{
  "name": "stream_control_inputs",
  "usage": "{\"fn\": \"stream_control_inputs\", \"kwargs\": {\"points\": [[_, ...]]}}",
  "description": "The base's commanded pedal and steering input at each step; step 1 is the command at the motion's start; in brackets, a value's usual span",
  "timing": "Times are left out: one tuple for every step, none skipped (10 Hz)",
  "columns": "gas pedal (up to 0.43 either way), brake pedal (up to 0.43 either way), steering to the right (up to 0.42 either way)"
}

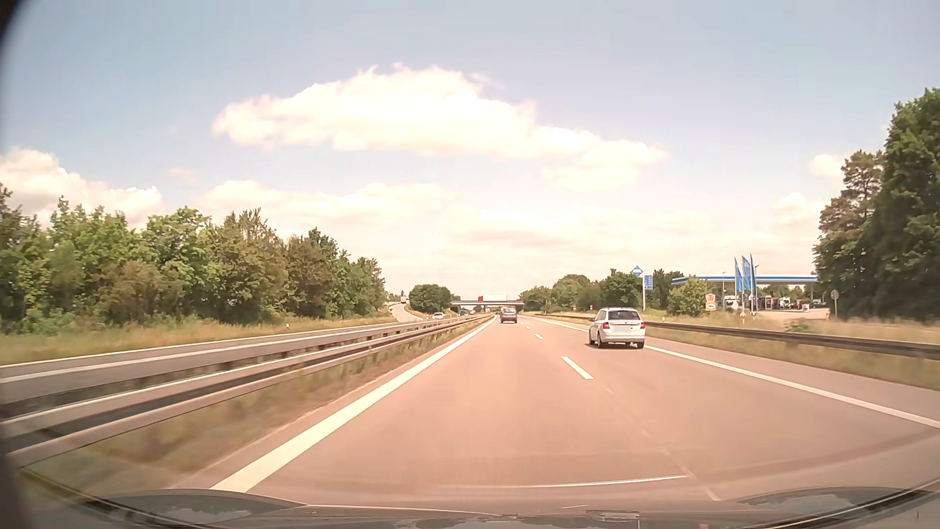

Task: Follow the waypoints while adhering to traffic rules and regulations

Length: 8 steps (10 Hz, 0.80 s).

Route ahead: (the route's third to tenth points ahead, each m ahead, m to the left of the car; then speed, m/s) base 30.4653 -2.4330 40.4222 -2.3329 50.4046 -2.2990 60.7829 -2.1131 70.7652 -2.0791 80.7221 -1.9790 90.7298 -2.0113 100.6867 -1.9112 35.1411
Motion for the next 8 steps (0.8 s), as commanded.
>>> {"fn": "stream_control_inputs", "kwargs": {"points": [[0.409, 0.012, 0.002], [0.409, 0.012, 0.0], [0.409, 0.012, 0.0], [0.409, 0.012, -0.001], [0.409, 0.012, -0.001], [0.409, 0.012, -0.002], [0.409, 0.006, -0.002], [0.409, 0.006, -0.002]]}}
